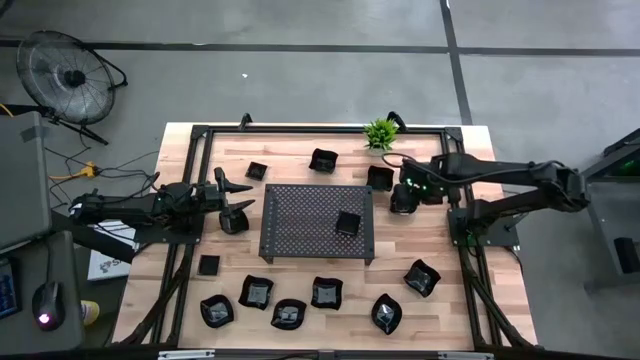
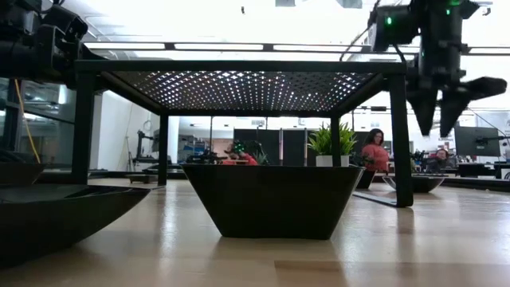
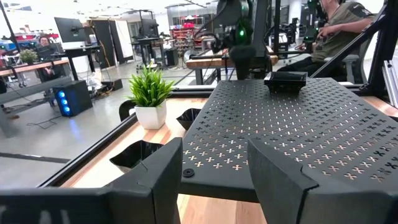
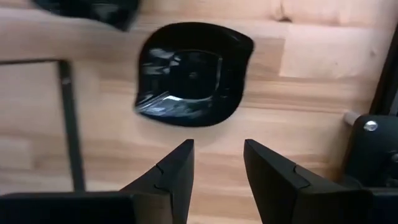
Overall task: Pick & Place Mini shaped plates
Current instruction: Put the leaf shaped plate on the shelf
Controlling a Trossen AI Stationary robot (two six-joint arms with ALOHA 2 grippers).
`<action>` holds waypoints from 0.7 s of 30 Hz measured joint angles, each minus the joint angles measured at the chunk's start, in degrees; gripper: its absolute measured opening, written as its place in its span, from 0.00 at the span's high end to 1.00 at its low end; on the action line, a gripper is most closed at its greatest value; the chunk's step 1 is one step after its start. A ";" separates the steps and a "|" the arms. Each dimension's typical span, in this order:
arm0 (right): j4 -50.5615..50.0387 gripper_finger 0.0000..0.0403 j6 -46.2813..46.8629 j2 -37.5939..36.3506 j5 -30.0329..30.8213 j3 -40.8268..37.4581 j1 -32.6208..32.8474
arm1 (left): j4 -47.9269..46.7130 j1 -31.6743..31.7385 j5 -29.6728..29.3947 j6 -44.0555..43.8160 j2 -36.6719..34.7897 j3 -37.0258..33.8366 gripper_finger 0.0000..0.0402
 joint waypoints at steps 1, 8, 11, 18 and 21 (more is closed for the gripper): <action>0.47 0.66 0.76 0.00 -0.07 -1.03 -0.30 | -0.01 0.00 -0.01 -0.01 -0.01 0.00 0.56; 7.73 0.66 2.73 0.00 -2.02 -7.38 -2.83 | -0.02 0.00 0.00 -0.01 0.00 0.00 0.56; 10.28 0.66 2.71 0.00 -1.68 -8.93 -4.52 | 0.01 0.00 0.00 -0.02 0.00 0.00 0.56; 12.48 0.66 1.00 0.04 0.04 -11.45 -8.51 | -0.01 0.00 0.00 -0.02 0.00 0.00 0.56; 14.47 0.66 -1.41 0.85 0.07 -12.06 -10.02 | 0.01 0.00 0.00 -0.01 0.00 0.00 0.56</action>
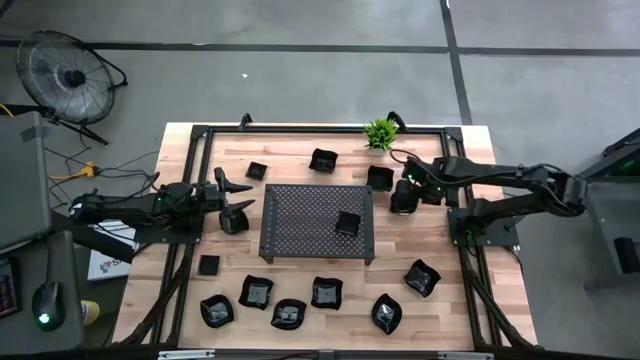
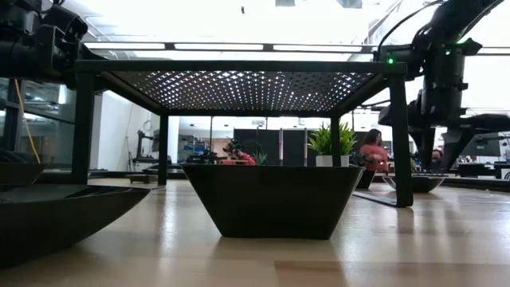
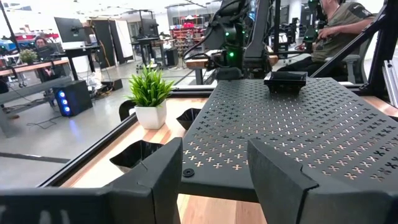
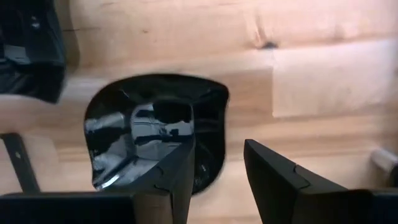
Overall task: Pick & Place Mini shaped plates
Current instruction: Put the leaf shaped plate on the shelf
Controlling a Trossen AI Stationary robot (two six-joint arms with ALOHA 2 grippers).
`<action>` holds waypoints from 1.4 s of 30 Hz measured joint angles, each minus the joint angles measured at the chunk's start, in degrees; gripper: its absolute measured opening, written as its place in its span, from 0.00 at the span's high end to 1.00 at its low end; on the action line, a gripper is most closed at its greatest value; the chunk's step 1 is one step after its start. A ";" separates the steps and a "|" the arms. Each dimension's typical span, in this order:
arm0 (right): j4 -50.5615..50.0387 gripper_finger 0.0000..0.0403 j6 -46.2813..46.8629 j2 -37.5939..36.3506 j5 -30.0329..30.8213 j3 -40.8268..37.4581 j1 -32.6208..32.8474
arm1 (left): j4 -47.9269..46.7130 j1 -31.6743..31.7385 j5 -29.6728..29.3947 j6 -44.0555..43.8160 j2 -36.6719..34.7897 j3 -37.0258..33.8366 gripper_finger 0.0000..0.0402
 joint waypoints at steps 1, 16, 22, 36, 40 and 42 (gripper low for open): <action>0.27 0.66 -0.78 0.52 -0.02 -0.03 -0.48 | 0.00 0.00 0.00 0.01 0.00 0.00 0.56; 2.64 0.66 -9.77 6.21 -0.26 0.00 -5.21 | 0.00 0.00 0.00 0.01 0.00 0.00 0.56; 4.08 0.69 -11.35 7.74 -1.62 0.00 -6.08 | -0.02 0.00 0.00 0.01 0.00 0.00 0.56; 4.04 0.88 -11.97 8.00 -1.61 0.00 -6.06 | -0.01 0.00 0.00 -0.01 -0.01 0.00 0.56; 4.02 0.93 -11.98 8.00 -1.64 0.02 -6.06 | 0.00 0.01 0.00 0.00 0.00 0.00 0.56; 4.02 0.95 -11.98 7.97 -1.72 0.04 -6.06 | -0.02 0.00 0.00 0.00 0.00 0.00 0.56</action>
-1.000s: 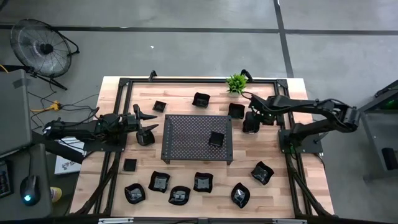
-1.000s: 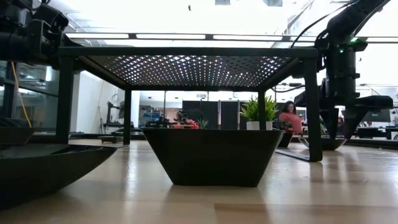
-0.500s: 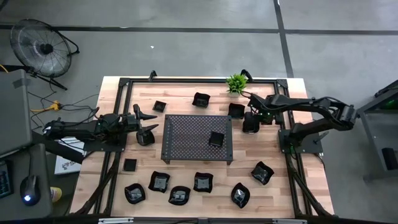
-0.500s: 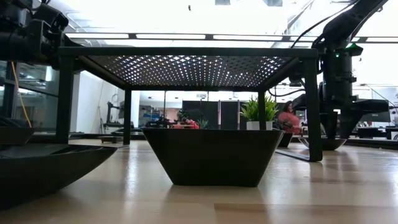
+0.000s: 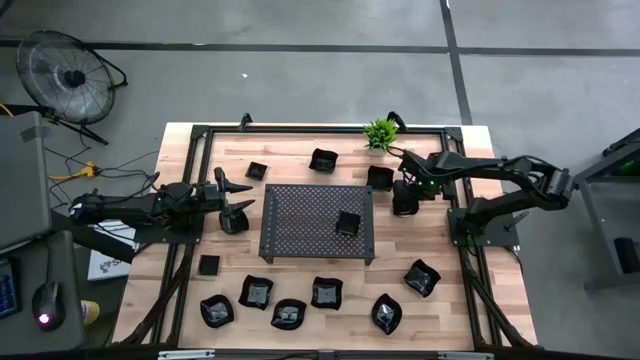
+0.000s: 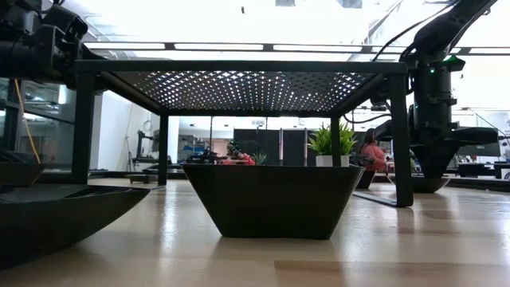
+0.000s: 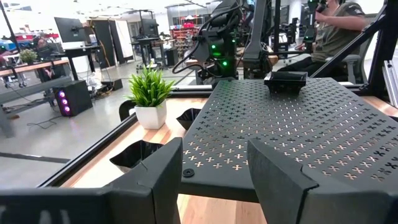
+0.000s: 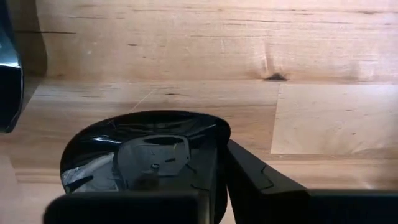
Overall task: Pick & Place Mini shaped plates
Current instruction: Put the leaf shaped plate on the shelf
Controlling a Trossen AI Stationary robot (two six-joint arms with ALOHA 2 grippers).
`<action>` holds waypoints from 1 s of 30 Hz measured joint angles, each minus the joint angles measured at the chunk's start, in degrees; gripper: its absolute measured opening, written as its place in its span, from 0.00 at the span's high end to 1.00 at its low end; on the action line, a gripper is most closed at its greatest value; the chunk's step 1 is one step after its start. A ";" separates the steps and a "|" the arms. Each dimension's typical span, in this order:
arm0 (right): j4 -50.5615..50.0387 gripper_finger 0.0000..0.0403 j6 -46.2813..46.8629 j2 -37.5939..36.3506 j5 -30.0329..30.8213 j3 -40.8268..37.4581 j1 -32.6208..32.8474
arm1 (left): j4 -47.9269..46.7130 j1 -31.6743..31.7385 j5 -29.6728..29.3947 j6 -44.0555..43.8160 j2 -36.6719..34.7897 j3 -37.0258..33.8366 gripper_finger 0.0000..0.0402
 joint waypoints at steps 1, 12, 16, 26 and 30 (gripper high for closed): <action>0.01 0.96 0.00 -0.01 -0.06 0.01 0.00 | 0.02 0.00 0.00 0.01 -0.02 0.00 0.56; -0.27 0.98 0.05 -2.80 -1.13 0.02 0.00 | 0.01 0.01 -0.01 0.01 -0.01 0.00 0.56; -1.15 0.99 0.22 -5.62 -1.19 0.02 0.02 | 0.02 0.00 -0.01 0.00 0.00 0.00 0.56; -4.81 1.00 2.18 -13.62 -1.00 -0.02 0.07 | 0.01 0.00 0.00 0.02 -0.01 0.00 0.56; -5.06 1.00 2.65 -17.08 -0.82 -0.02 0.08 | 0.02 0.00 0.00 0.00 0.00 0.00 0.56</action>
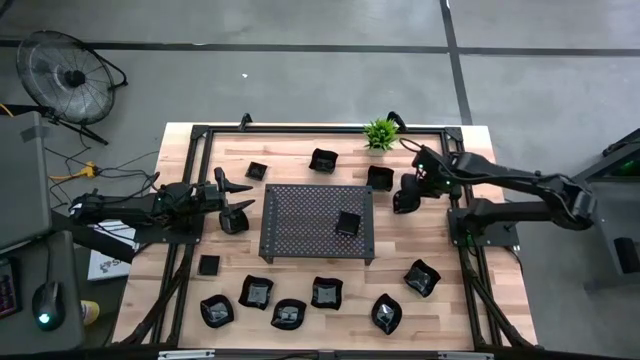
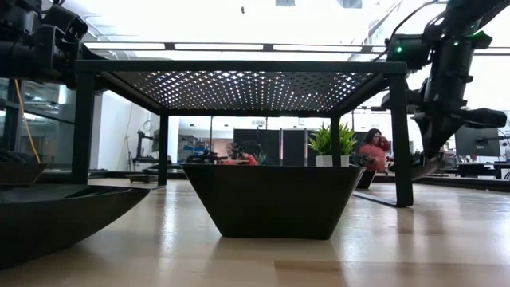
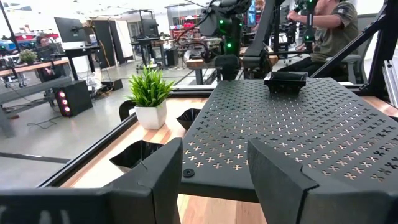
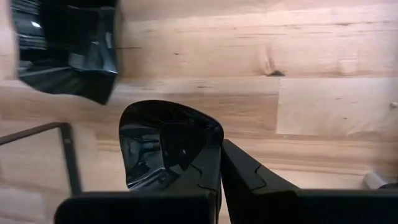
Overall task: Pick & Place Mini shaped plates
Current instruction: Put the leaf shaped plate on the shelf
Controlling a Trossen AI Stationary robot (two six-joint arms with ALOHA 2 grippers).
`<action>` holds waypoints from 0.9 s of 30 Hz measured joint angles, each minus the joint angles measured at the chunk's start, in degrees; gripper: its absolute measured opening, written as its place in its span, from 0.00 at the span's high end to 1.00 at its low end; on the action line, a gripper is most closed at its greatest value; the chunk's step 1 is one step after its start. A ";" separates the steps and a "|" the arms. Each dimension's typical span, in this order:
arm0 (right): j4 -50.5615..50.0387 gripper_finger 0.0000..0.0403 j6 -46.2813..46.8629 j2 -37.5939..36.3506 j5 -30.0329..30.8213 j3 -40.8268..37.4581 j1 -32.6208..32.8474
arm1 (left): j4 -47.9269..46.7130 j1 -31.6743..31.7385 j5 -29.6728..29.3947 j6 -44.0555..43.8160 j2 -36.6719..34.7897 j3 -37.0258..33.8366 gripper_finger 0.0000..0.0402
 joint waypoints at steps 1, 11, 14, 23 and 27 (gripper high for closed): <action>0.01 1.00 0.20 -0.82 0.00 0.00 0.01 | -0.02 0.00 0.00 0.00 0.00 0.00 0.56; -0.16 1.00 1.43 -8.67 0.15 1.26 1.69 | -0.01 0.01 0.00 0.00 -0.01 0.00 0.56; -0.77 1.00 1.39 -10.16 0.17 2.55 2.37 | -0.01 0.00 0.00 0.01 0.00 0.00 0.56; -2.02 1.00 -1.88 -11.66 1.72 8.75 5.04 | -0.01 0.01 0.00 0.01 0.00 0.00 0.56; -2.54 1.00 -4.89 -10.78 2.36 12.43 5.74 | 0.00 0.00 0.00 0.01 -0.01 0.00 0.56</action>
